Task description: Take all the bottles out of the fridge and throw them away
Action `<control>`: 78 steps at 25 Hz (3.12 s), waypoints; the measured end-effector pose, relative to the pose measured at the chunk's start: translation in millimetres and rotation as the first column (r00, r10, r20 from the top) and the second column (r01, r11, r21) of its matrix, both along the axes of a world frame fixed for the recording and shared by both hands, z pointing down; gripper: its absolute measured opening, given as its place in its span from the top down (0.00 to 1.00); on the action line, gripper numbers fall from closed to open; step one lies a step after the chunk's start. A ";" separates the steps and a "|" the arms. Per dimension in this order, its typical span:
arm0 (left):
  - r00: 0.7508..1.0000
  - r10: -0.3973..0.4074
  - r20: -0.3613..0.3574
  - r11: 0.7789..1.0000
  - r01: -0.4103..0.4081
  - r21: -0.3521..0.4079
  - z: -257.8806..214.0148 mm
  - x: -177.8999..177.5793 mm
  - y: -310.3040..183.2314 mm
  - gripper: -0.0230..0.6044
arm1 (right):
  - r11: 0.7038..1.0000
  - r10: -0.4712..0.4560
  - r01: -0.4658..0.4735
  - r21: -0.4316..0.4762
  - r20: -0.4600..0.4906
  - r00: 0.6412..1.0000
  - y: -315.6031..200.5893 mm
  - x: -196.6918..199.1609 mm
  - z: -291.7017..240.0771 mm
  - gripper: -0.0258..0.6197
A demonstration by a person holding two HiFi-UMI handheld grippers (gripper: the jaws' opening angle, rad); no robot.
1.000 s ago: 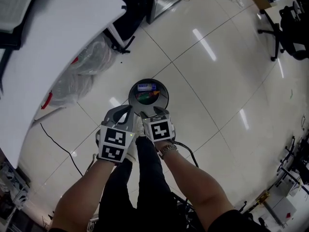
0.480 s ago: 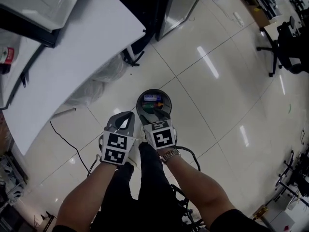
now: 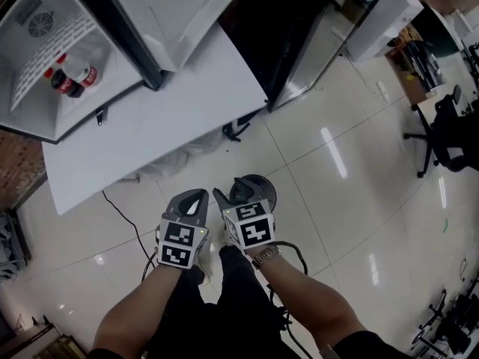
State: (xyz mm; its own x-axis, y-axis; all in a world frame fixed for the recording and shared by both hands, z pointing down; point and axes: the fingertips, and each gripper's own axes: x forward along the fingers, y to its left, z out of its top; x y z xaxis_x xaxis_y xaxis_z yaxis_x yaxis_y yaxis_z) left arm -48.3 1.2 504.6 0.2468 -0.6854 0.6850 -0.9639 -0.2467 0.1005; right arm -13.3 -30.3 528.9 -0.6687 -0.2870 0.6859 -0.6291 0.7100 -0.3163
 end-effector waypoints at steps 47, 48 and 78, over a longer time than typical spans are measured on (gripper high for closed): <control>0.924 -0.380 -0.035 0.857 0.366 0.362 -189.4 -377.9 0.4 0.96 | 0.870 -0.258 0.248 0.426 -0.036 0.966 -94.6 -406.9 -183.4 0.54; 0.926 -0.377 -0.033 0.859 0.363 0.361 -188.3 -381.9 -1.6 0.96 | 0.873 -0.253 0.245 0.422 -0.036 0.967 -98.2 -411.9 -181.7 0.54; 0.935 -0.355 -0.021 0.887 0.343 0.309 -157.3 -429.3 -17.8 0.96 | 0.844 -0.286 0.288 0.452 -0.075 0.955 -159.8 -479.8 -147.1 0.50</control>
State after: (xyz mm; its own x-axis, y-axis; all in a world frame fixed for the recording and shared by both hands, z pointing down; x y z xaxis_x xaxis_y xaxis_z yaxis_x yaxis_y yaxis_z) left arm -477.6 -16.6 347.3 -0.0670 -0.8984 0.4341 -0.9949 0.0933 0.0395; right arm -493.1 -190.0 381.7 -0.7667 -0.3623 0.5300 -0.3756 0.9227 0.0873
